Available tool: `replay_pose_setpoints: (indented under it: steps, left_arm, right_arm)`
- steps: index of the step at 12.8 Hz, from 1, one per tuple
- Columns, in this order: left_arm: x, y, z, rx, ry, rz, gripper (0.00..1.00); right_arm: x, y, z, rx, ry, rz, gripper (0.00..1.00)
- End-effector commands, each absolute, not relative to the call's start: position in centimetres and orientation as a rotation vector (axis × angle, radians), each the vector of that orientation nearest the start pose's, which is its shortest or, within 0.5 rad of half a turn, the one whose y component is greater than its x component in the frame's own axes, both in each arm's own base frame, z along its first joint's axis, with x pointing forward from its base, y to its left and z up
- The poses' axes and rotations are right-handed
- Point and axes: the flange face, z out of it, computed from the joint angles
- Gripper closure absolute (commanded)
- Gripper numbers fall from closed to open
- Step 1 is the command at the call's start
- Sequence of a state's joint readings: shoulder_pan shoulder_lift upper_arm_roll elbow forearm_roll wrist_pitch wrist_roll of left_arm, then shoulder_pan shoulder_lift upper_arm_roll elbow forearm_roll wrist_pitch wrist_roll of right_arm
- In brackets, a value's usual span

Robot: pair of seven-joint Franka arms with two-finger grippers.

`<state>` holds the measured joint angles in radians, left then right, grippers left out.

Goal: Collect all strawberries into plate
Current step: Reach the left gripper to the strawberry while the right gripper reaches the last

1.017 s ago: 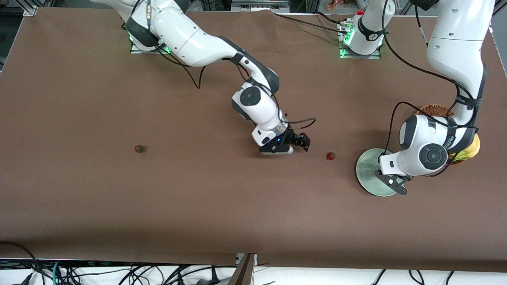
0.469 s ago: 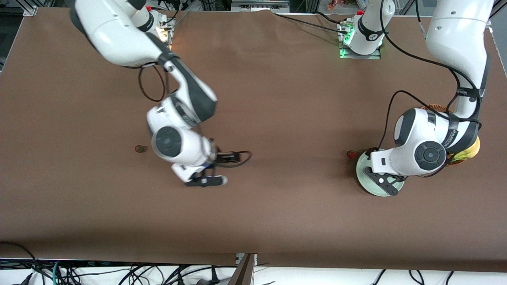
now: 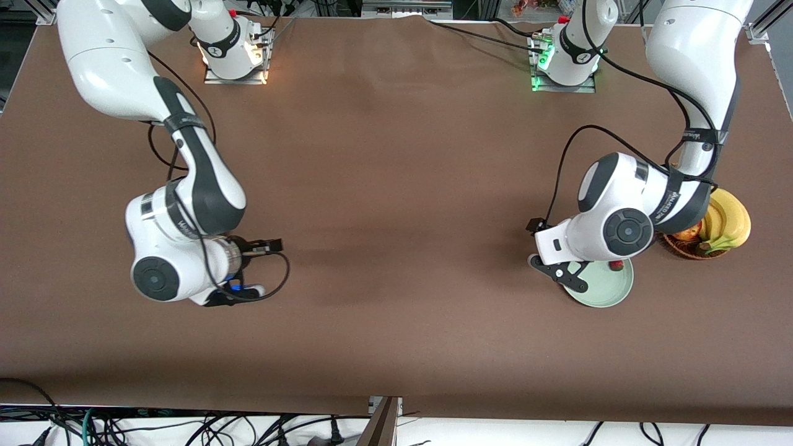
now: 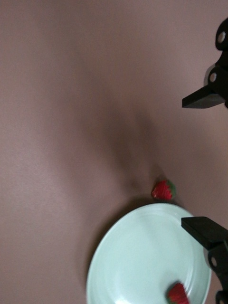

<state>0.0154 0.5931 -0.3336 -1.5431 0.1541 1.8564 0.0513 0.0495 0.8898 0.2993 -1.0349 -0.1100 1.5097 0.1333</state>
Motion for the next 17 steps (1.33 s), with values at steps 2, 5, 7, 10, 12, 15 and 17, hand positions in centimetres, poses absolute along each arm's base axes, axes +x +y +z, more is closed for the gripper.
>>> replay_pose_setpoints:
  steps: [2, 5, 7, 10, 12, 15, 17]
  left_arm:
    - [59.9, -17.8, 28.7, -3.047, 0.212, 0.371, 0.00]
    - [57.3, -16.9, 25.7, -3.002, 0.035, 0.143, 0.00]
    - [56.0, -16.6, 23.1, -3.043, -0.073, 0.072, 0.00]
    - [56.1, -13.5, 20.8, -3.018, -0.104, 0.022, 0.00]
    - [56.5, -12.2, 20.7, -2.998, -0.109, 0.038, 0.00]
    - [56.6, -11.9, 20.8, -2.995, -0.154, 0.043, 0.00]
    - [56.9, -11.2, 20.5, -3.001, -0.320, 0.022, 0.02]
  right_arm:
    - [67.1, 12.1, 28.4, -3.092, -0.388, 0.702, 0.00]
    - [63.8, 9.8, 26.0, -3.136, -0.394, 0.634, 0.00]
    - [63.0, 7.1, 24.2, -3.139, -0.425, 0.615, 0.00]
    - [61.6, 4.2, 21.5, -3.142, -0.393, 0.617, 0.00]
    - [60.9, 3.7, 20.6, -3.142, -0.383, 0.597, 0.00]
    - [61.1, 3.7, 19.4, -3.143, -0.378, 0.554, 0.00]
    - [61.1, 3.8, 18.9, -3.116, -0.329, 0.534, 0.00]
